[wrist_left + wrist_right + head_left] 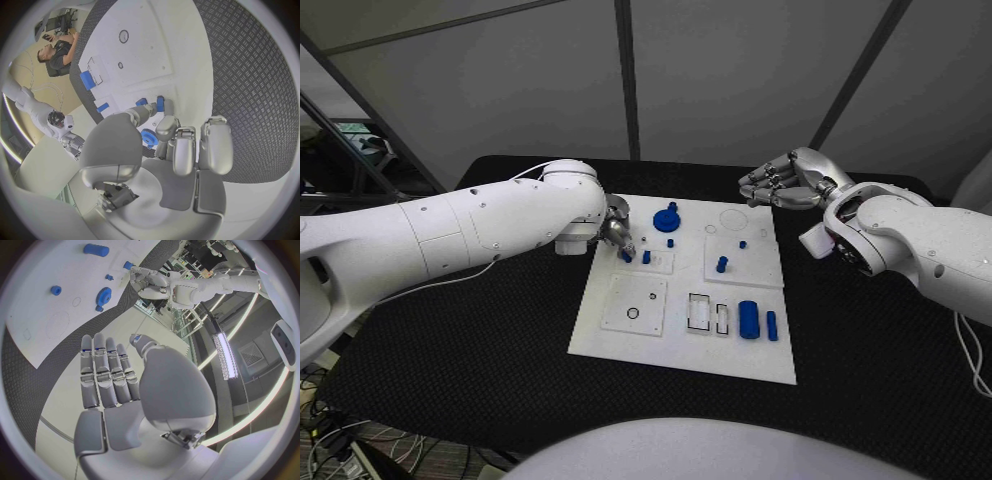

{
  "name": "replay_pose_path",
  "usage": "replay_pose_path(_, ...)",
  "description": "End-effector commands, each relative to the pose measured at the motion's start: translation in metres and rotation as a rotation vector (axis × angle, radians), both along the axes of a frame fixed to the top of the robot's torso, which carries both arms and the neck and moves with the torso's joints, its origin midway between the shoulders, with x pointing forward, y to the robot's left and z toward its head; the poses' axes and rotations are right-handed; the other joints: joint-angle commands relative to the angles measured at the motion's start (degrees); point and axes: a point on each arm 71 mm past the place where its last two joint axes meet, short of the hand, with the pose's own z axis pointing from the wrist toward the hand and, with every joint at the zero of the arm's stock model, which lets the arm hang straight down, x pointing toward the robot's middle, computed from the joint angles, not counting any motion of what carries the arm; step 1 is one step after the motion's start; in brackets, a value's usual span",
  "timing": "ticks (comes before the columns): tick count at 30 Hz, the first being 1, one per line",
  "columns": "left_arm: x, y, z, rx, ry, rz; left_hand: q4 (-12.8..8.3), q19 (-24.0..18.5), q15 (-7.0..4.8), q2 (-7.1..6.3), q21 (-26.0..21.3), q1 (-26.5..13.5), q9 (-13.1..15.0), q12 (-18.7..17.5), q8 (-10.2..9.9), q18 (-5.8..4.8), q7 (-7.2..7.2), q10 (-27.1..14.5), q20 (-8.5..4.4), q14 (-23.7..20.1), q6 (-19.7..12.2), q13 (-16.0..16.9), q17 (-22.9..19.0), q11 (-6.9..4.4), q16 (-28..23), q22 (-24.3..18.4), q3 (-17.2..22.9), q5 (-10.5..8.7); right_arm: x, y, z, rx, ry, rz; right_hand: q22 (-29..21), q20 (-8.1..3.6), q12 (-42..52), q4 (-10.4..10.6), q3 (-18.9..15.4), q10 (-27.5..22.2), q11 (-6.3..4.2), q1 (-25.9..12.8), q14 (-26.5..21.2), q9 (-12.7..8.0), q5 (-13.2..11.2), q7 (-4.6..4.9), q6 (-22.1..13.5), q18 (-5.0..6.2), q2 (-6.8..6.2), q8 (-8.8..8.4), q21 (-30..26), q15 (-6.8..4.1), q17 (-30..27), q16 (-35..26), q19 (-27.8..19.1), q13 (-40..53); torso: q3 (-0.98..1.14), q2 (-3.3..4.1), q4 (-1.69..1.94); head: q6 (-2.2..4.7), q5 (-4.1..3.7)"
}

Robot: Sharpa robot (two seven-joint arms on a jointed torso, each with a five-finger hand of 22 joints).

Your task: Assemble the parts on the task board

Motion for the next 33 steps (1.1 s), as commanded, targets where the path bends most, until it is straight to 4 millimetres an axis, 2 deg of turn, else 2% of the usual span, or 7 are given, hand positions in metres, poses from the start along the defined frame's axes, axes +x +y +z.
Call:
replay_pose_path(1,-0.0053,-0.0013,-0.0069,0.030,0.039,-0.026,-1.1,2.1,-0.43,1.22,0.4,1.1,0.0,0.5,0.2,-2.34,0.07,0.7,-0.38,5.6,0.4,0.3,13.0,-0.34,0.1,10.7,0.7,0.08,0.0000,0.0008,0.0011,0.005,0.000,0.008,-0.1,0.07,-0.3,0.1,0.2,-0.2,0.04,-0.4,-0.4,0.0,0.2,0.11,-0.2,0.21,-0.16,-0.19,-0.2,0.01,-0.1,-0.2,0.1,0.0,-0.02,0.00,0.03,-0.04,0.02)
replay_pose_path(17,-0.0060,-0.0019,-0.0066,0.025,0.028,-0.024,-1.0,2.2,-0.42,1.25,0.6,0.6,-0.2,0.7,0.0,-2.40,0.03,1.2,-0.41,5.6,1.1,0.8,13.1,-0.32,0.1,10.8,0.0,-0.09,-0.0001,0.0008,0.0012,0.005,0.000,0.008,-0.1,0.07,-0.3,0.1,0.2,-0.2,0.04,-0.4,-0.4,0.0,0.2,0.11,-0.2,0.21,-0.16,-0.19,-0.2,0.01,-0.1,-0.2,0.1,0.0,0.01,-0.01,0.01,-0.03,0.05)
replay_pose_path(24,-0.0045,-0.0011,-0.0063,0.022,0.018,-0.012,0.3,2.2,-0.50,1.38,0.5,-1.2,-0.6,0.4,-0.6,-2.39,-0.13,1.2,-0.48,5.6,1.8,0.8,13.1,-0.43,0.1,10.9,-3.0,-0.27,-0.0002,0.0007,0.0013,0.005,-0.001,0.007,-0.1,0.08,-0.3,0.1,0.2,-0.2,0.06,-0.5,-0.4,0.0,0.2,0.12,-0.2,0.21,-0.16,-0.19,-0.3,0.02,-0.1,-0.2,0.2,0.0,0.00,0.01,-0.02,0.04,0.03)
replay_pose_path(33,-0.0038,-0.0005,-0.0067,0.026,0.019,-0.009,2.8,2.3,-0.53,1.79,0.6,-3.0,-1.2,0.5,-1.5,-2.45,-0.18,1.4,-0.51,5.6,2.9,1.3,13.1,-0.46,0.1,11.1,-9.3,-0.34,-0.0003,0.0005,0.0013,0.005,0.000,0.007,-0.1,0.08,-0.3,0.1,0.2,-0.2,0.06,-0.5,-0.4,0.0,0.2,0.12,-0.2,0.21,-0.16,-0.19,-0.3,0.02,-0.1,-0.2,0.2,0.0,0.00,-0.01,0.02,0.03,-0.03)
